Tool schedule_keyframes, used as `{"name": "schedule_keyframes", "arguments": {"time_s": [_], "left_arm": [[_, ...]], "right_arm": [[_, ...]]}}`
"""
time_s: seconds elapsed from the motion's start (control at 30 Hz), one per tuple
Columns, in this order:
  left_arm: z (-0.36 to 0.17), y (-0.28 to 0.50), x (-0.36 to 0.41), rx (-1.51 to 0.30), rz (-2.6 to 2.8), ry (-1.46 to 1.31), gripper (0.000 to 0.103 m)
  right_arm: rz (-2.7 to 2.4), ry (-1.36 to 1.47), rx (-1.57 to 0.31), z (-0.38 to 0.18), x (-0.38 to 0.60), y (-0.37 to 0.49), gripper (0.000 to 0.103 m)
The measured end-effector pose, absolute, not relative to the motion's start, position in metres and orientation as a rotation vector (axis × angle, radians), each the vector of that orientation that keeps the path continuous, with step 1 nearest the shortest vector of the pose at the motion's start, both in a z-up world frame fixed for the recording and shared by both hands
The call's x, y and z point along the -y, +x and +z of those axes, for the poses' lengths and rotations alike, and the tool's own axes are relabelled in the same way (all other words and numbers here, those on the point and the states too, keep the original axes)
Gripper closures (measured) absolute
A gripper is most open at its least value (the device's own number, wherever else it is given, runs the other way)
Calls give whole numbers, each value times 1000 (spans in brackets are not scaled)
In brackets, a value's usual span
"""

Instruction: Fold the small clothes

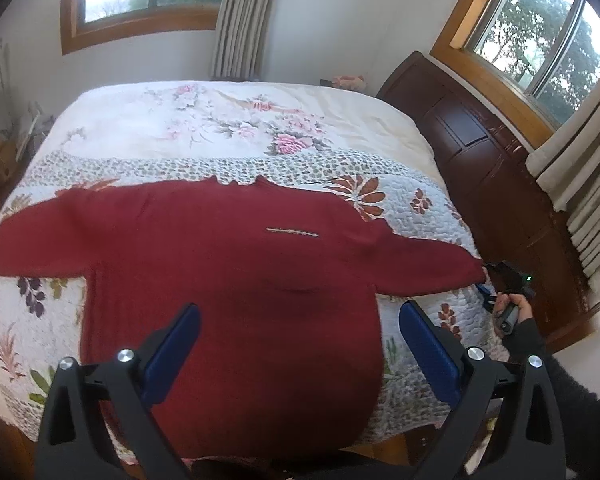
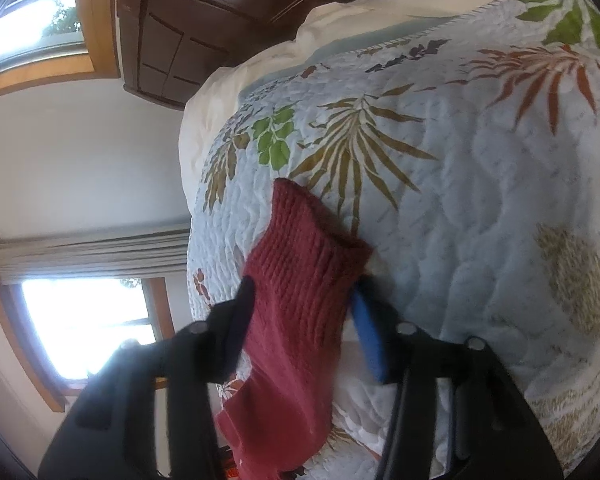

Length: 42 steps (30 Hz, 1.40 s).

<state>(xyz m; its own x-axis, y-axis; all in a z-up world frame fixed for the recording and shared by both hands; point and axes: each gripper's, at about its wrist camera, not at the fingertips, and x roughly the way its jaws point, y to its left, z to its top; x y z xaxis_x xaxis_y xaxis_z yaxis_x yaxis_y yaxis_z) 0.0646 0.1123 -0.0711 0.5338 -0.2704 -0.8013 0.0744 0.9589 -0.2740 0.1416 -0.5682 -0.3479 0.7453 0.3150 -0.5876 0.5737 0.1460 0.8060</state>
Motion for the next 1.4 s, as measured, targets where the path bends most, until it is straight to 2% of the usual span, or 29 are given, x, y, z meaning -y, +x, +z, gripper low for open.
{"name": "schedule_keyframes", "arguments": {"time_s": [0.07,0.27,0.4,0.63,0.93,1.1,1.4], "left_arm": [[-72,65,-111,-994,-206,-232,4],[-82,67,-118,-1039,-162,-283,4],[-100,67,-132,-1073,-149,-329,4],[-133,69,-162,-1132,-181,-482,4],[-142,68,-194,-1064,-266,-507,4],[-157,75,-223,-1131,-272,-595,4],[-171,87,-266,-1100,-352,-740,4]], "right_arm": [[-202,1443,-776,-348,569,145,77],[-199,1379,-768,-333,564,149,87],[-175,1245,-766,-296,548,157,87],[-40,837,-753,-182,467,183,87],[101,473,-735,-83,334,204,88],[175,295,-757,-68,249,210,88],[312,123,-886,-107,93,220,88]]}}
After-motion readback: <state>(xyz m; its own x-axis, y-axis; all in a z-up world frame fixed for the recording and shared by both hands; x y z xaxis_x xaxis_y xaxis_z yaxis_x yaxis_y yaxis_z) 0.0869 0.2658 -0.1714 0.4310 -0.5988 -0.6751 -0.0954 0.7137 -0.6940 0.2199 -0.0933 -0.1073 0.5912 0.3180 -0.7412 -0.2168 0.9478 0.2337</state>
